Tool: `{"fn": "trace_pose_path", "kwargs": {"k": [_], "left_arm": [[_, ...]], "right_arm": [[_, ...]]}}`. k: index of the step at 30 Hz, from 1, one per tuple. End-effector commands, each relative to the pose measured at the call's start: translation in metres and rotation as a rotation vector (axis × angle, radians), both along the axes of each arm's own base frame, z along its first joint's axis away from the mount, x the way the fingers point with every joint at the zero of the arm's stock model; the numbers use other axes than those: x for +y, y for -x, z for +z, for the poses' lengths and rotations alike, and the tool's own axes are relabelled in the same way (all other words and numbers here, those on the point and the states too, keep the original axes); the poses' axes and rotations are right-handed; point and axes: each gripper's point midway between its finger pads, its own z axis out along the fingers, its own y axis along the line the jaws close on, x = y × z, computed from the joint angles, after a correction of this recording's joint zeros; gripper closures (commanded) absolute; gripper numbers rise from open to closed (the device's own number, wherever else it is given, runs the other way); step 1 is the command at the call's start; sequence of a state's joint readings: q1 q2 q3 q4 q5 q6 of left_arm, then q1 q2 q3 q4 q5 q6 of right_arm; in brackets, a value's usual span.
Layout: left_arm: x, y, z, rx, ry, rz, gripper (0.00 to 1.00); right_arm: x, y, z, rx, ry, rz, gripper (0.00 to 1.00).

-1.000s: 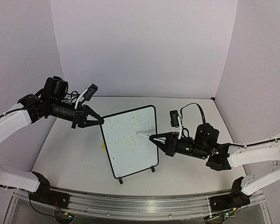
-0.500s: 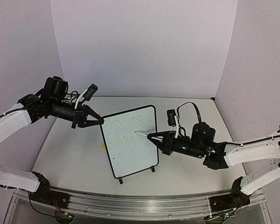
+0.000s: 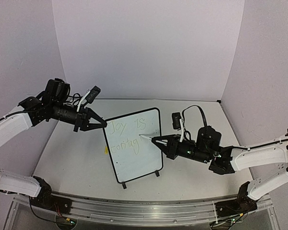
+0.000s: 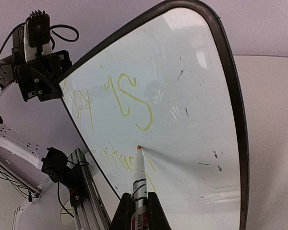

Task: Write a sentence on the whiteboard

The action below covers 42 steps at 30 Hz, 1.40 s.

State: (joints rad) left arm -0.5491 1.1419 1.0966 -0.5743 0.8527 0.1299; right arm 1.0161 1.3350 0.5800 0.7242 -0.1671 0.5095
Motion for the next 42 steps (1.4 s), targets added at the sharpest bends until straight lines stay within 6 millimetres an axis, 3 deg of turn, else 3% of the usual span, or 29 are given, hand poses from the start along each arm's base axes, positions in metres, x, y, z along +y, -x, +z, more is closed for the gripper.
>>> {"fn": "trace_pose_path", "kwargs": {"k": [1, 15, 21, 29, 35, 42], "left_arm": [[-0.001, 0.006, -0.005, 0.025, -0.007, -0.020, 1.00], [0.000, 0.006, -0.005, 0.025, -0.009, -0.017, 1.00], [0.000, 0.005, -0.005, 0.024, -0.009, -0.016, 1.00], [0.000, 0.006, -0.005, 0.023, -0.009, -0.016, 1.00], [0.000, 0.005, -0.006, 0.025, -0.011, -0.014, 1.00], [0.000, 0.005, -0.005, 0.020, -0.012, -0.012, 1.00]], "right_arm": [[-0.002, -0.009, 0.011, -0.023, -0.022, -0.050, 1.00], [-0.003, -0.003, 0.015, -0.024, -0.017, -0.020, 1.00], [-0.014, 0.016, 0.021, -0.028, -0.016, 0.037, 1.00], [-0.037, 0.023, 0.014, -0.019, -0.001, 0.007, 1.00], [-0.032, 0.020, -0.001, -0.001, 0.038, 0.009, 1.00], [-0.025, 0.014, 0.001, -0.017, 0.049, 0.001, 1.00]]}}
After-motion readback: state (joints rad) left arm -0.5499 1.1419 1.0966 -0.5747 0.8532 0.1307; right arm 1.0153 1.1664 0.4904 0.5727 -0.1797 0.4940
